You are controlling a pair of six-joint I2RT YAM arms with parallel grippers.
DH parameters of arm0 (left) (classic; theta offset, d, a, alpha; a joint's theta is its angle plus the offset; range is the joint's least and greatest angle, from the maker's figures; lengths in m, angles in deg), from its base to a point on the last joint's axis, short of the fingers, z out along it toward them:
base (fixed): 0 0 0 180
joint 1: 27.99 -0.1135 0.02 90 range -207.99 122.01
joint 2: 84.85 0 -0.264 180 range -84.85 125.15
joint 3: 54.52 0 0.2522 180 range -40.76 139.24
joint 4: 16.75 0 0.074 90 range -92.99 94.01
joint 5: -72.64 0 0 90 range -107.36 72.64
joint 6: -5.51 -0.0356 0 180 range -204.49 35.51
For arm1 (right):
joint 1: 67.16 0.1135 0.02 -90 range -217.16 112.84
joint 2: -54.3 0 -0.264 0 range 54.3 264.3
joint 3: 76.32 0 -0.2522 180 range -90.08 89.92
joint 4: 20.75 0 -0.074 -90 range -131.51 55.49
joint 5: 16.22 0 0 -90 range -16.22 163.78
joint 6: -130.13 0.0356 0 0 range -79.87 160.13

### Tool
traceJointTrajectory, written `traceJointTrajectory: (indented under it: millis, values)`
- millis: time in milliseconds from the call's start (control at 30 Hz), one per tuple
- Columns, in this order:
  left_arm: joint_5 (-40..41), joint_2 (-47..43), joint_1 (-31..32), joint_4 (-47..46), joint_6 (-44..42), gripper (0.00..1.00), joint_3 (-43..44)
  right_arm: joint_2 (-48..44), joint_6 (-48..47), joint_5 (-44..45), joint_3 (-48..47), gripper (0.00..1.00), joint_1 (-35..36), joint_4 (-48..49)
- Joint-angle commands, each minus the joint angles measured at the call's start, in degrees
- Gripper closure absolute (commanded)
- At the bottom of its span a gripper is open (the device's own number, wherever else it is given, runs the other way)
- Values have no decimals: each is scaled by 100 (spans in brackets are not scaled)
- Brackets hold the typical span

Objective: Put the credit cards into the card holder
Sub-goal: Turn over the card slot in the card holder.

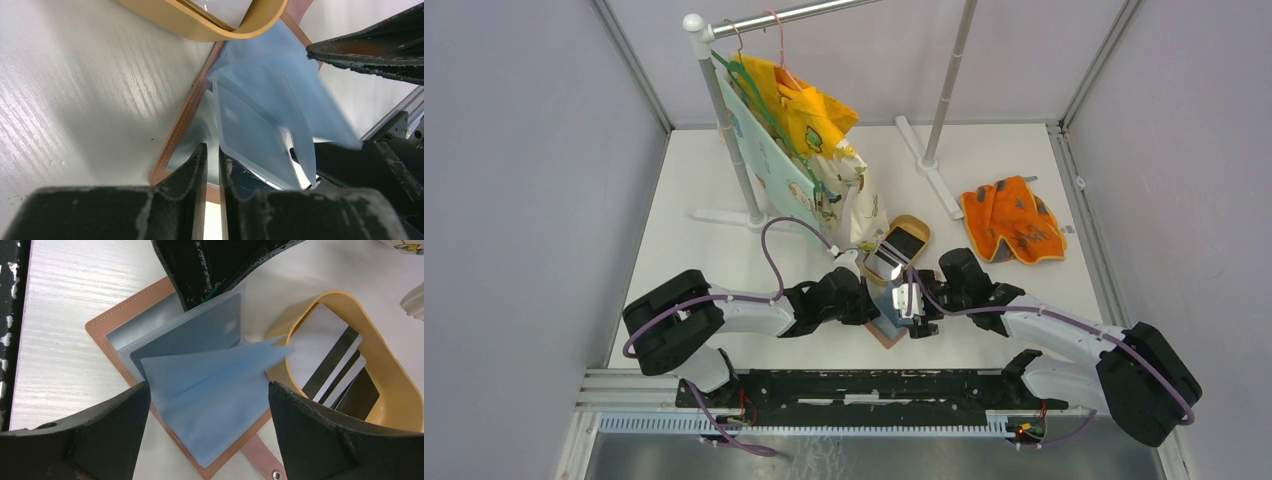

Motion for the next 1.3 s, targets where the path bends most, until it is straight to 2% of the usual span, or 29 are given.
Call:
traceJointTrajectory:
  millis: [0, 400, 733, 900, 1000, 1267]
  values:
    - [41, -81, 22, -236, -170, 80, 26, 23, 227, 242, -74, 8, 32, 286]
    - [134, -470, 18, 9, -191, 79, -113, 50, 601, 568, -144, 9, 32, 331]
    - [577, -1742, 95, 1101, -275, 76, -233, 118, 852, 1004, -271, 9, 22, 313]
    - [354, -2185, 204, 779, -305, 74, -321, 76, 885, 990, -358, 8, -52, 203]
    - [51, -1887, 225, 257, -323, 75, -262, 48, 910, 743, -453, 8, -202, 57]
    - [-168, -13, 303, -212, -436, 78, 456, -132, 1194, -647, -619, 7, -1098, -230]
